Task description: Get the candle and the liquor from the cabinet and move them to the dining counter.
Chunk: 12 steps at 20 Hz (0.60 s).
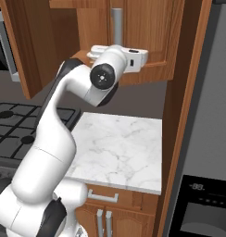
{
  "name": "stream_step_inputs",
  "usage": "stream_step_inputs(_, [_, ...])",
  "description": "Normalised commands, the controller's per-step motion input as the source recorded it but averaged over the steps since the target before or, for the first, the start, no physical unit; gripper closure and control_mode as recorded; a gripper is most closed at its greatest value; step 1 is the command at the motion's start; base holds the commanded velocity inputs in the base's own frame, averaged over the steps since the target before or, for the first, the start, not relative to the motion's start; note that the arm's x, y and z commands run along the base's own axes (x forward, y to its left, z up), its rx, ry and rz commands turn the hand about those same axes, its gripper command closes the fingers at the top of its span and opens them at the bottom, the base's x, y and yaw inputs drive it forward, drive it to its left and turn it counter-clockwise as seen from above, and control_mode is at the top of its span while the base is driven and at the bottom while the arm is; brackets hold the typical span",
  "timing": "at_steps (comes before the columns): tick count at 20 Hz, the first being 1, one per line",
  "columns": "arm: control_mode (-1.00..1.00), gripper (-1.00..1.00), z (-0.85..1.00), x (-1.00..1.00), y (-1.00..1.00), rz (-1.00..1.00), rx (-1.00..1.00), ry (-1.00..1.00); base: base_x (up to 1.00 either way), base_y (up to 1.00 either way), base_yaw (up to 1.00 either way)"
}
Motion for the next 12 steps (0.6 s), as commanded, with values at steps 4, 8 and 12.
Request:
stream_step_inputs(4, [-1.0, 1.0, 0.01, -0.28, -0.42, 0.0, 0.0, 0.02, 0.0, 0.0, 0.0])
stream_step_inputs(8, [-1.0, 1.0, 0.02, -0.3, -0.42, 0.0, 0.0, 0.02, 0.0, 0.0, 0.0])
stream_step_inputs(12, [-1.0, 1.0, 0.01, -0.25, -0.39, 0.0, 0.0, 0.04, 0.0, 0.0, 0.0])
